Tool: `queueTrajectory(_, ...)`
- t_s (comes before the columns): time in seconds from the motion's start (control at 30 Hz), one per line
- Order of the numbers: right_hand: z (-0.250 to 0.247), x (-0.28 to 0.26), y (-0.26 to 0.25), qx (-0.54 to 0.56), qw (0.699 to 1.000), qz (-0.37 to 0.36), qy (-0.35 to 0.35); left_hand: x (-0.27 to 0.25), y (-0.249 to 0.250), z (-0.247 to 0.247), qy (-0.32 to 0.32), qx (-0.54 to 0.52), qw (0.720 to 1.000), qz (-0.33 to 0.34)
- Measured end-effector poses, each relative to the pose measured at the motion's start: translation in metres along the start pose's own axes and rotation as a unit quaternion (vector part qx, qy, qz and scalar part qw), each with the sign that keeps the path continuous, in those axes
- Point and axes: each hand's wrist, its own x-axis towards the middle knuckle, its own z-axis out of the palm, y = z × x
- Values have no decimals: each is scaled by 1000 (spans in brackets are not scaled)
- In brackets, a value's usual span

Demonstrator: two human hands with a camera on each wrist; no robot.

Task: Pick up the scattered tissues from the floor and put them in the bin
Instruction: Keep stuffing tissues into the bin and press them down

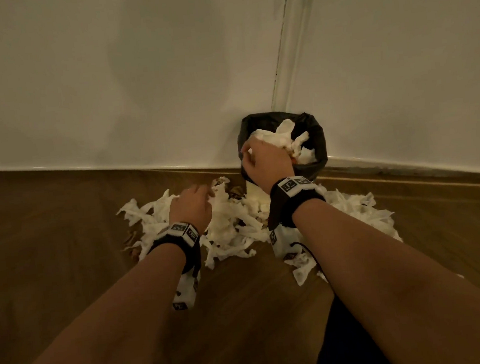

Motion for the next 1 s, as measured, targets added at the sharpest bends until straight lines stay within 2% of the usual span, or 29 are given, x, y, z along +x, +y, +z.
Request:
queueTrajectory(0.17,25,-9,-10,13,982,36,-185,-29,-9,30,-140,30,989,-42)
queueTrajectory(0.33,59,-23,2,28,924,159,-346,-36,-10,59,-226,57,972,12)
queueTrajectory(0.4,76,-33,11,8,895,183,-407,-36,-10,69,-249,59,966,23)
queueTrajectory(0.47,95,-43,20,-42,864,168,-473,-34,-10,82,-261,69,962,24)
queueTrajectory(0.57,121,-56,29,-131,802,111,-572,-33,-16,99,-290,73,954,-6)
queueTrajectory(0.63,136,-59,32,-154,778,88,-603,-32,-20,108,-297,77,952,-15)
queueTrajectory(0.7,147,-62,33,-164,777,79,-603,-34,-24,113,-291,82,953,-14)
queueTrajectory(0.8,155,-64,31,-160,800,89,-572,-31,-25,111,-266,80,961,-8)
queueTrajectory(0.87,156,-63,30,-139,807,104,-565,-27,-24,106,-233,41,972,-10)
queueTrajectory(0.93,155,-63,29,-110,824,131,-539,-24,-24,102,-180,-42,982,-49)
queueTrajectory(1.0,151,-59,30,-98,852,149,-492,-22,-26,97,-122,-140,974,-133)
